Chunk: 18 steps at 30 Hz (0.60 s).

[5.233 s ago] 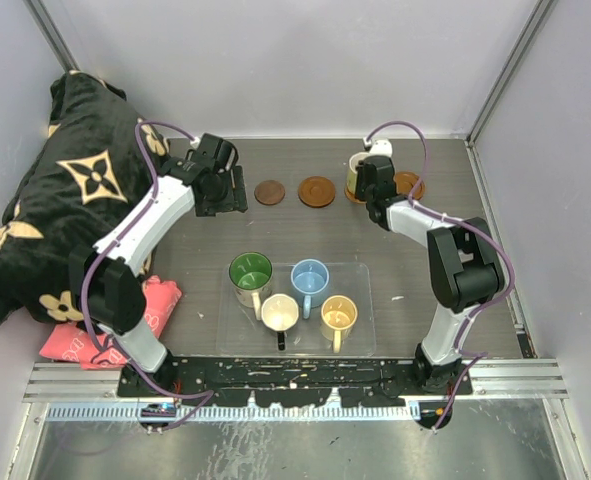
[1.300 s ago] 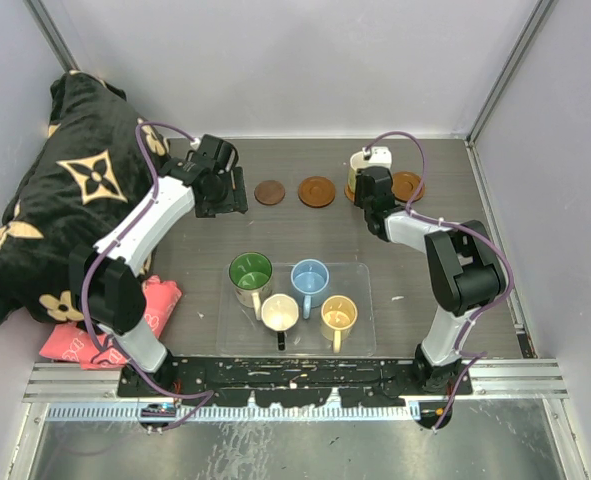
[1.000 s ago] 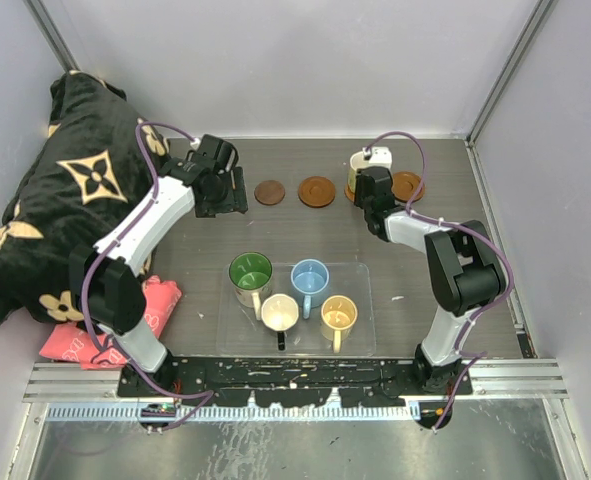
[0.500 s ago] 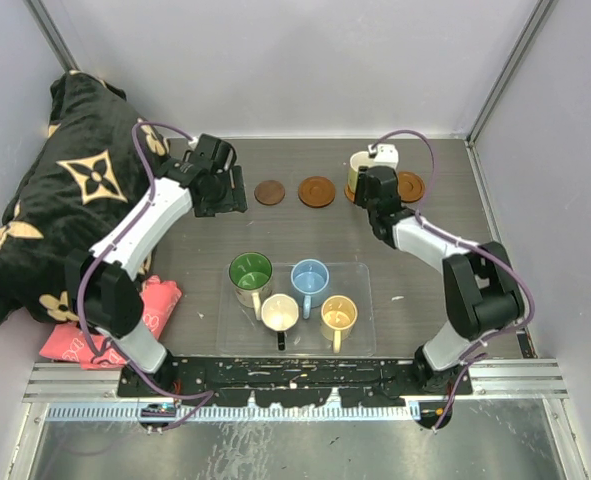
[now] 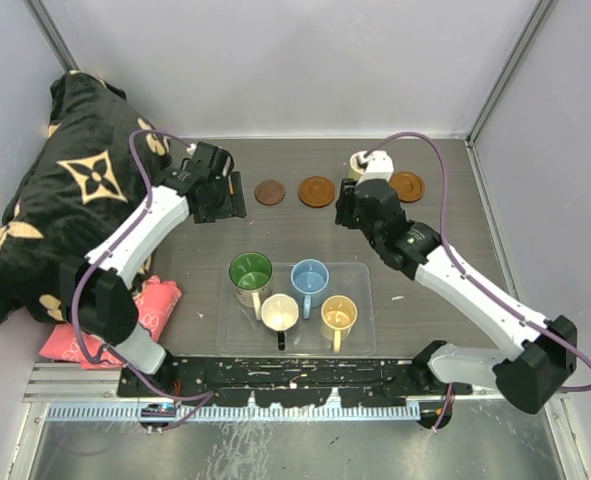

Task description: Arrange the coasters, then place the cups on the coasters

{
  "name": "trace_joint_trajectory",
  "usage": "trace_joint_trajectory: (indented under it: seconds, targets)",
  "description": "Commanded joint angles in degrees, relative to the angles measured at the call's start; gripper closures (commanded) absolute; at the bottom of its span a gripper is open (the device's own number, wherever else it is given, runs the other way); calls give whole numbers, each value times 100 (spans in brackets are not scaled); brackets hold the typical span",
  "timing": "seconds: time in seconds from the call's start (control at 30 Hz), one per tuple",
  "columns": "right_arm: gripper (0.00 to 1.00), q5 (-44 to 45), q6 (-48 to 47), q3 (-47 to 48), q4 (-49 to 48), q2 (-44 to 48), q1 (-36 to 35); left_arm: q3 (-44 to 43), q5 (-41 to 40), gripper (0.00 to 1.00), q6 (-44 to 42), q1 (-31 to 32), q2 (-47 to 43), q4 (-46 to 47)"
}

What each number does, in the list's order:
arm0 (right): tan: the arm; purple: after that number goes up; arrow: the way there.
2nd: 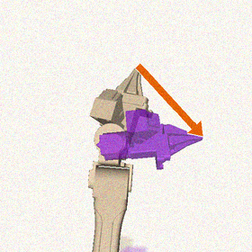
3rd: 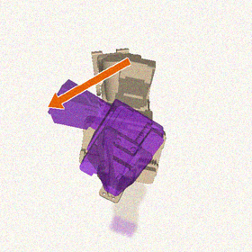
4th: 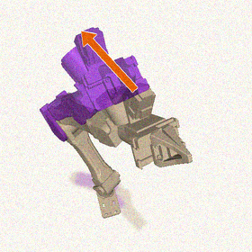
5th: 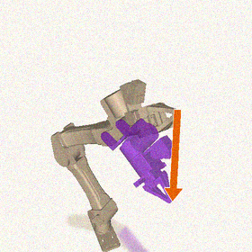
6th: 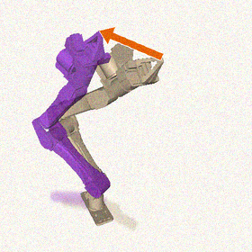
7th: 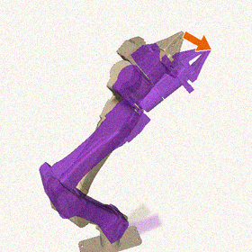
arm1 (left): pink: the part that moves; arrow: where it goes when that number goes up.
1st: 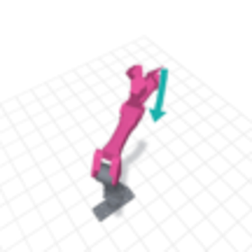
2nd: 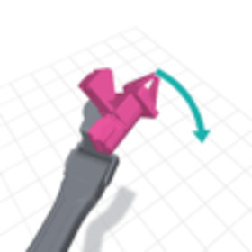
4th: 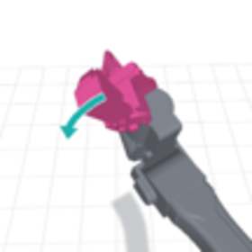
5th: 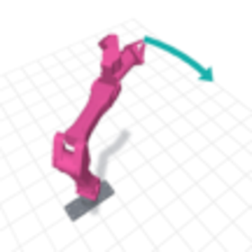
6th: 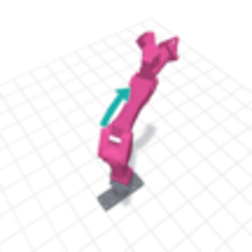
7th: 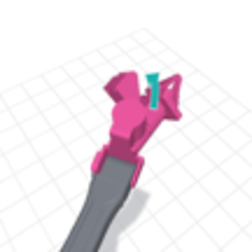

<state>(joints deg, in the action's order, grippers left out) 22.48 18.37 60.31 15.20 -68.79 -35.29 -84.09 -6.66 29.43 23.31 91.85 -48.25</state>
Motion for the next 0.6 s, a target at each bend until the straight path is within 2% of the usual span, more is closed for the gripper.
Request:
trace_joint_trajectory:
  seconds: [0.0,0.2,0.57]
  targets:
    - [54,374,712,318,1584,381,-650,95,99,27,57,25,-349,392]
    - [55,784,1585,198,2548,1070,-1409,267,139,27,68,24,-503,424]
    - [56,1073,2248,-113,3044,1343,-2220,477,284,27,160,27,-695,379]
